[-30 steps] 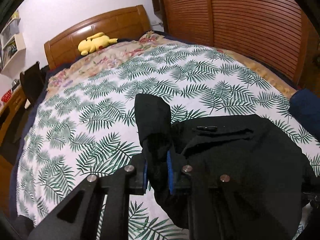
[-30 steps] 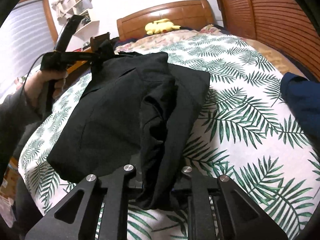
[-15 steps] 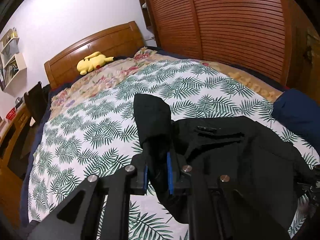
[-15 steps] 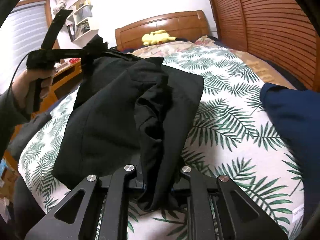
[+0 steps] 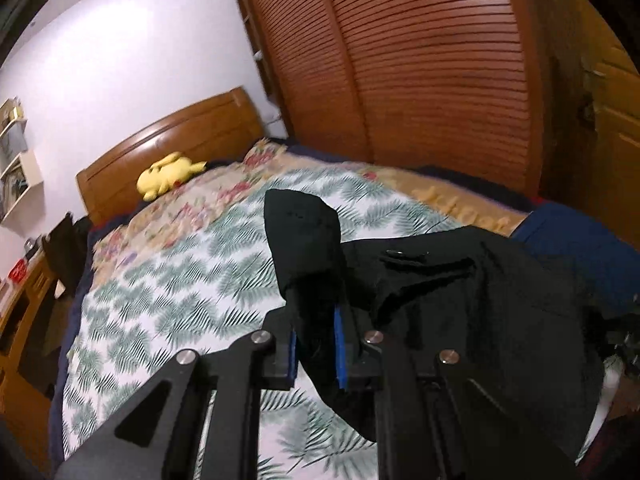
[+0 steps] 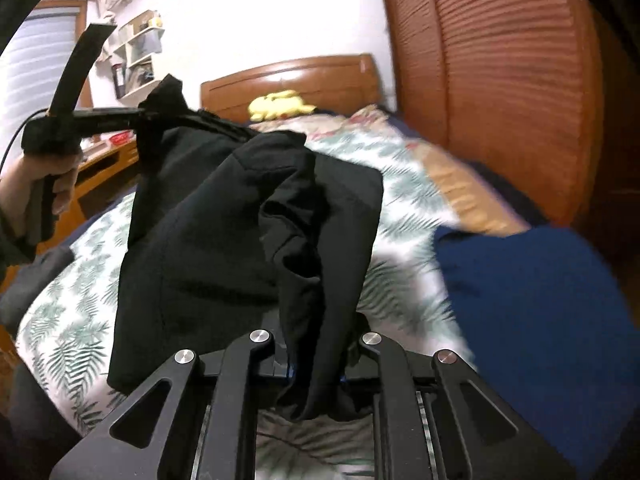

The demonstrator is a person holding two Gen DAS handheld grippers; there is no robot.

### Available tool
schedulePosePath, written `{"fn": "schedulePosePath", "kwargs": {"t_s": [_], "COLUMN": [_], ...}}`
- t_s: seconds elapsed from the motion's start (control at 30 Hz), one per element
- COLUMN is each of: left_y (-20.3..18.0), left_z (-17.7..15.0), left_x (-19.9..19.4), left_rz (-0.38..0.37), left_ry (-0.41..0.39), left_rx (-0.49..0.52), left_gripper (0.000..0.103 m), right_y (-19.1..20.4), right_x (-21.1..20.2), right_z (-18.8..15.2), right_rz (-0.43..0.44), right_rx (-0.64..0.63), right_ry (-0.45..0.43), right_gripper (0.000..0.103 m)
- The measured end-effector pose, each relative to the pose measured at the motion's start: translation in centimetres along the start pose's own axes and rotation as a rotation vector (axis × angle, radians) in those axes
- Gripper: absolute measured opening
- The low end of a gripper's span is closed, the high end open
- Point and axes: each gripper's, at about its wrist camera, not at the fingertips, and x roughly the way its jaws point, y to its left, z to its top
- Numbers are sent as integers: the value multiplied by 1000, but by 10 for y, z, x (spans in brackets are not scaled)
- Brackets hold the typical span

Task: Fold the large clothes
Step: 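Lift the folded coat with both tools and carry it toward the wardrobe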

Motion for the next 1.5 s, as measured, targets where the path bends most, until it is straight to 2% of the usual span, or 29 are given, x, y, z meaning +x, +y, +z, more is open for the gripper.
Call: {"fn": "schedulePosePath", "kwargs": {"t_s": [0.17,0.37,0.53,0.63,0.73,0.83,0.97,1.03,1.17,1.27,1.33,1.43,1.5], "left_y": [-42,-117,-188,-227,-252,-266,-271,-274,-272,-271,-269,-269,-269], "left_z": [38,84,92,88,80,73,66,68,69,67,65,64,64], "left_x": [-2,8,33,54,71,82,86,87,85,84,84,82,81], "left_rz": [-66,-174,-274,-335,-364,-360,-337,-332,-337,-340,-343,-345,-348], "left_ry": [-59,-112,-100,-62,-31,-14,-6,-5,2,6,7,9,8], "left_rx": [6,40,62,87,102,106,121,131,131,132,129,138,137], "left_gripper": [11,11,12,12,12,12,12,12,12,13,13,14,15], "right_y": [-40,-102,-154,-182,-207,-218,-227,-228,-230,-233,-236,-236,-234], "right_x": [-44,-106,-136,-147,-143,-135,-136,-137,-132,-134,-139,-153,-156], "right_z": [24,38,31,16,-9,-32,-49,-48,-42,-38,-35,-24,-18], "right_rz": [-119,-275,-395,-443,-464,-472,-458,-456,-487,-506,-516,-537,-531], "right_rx": [-51,-57,-48,-25,16,47,103,111,88,93,101,104,94], "right_ry": [-39,-84,-44,-8,44,92,82,87,110,112,92,25,-9], "right_gripper": [11,11,11,11,11,11,12,17,21,37,51,60,61]}}
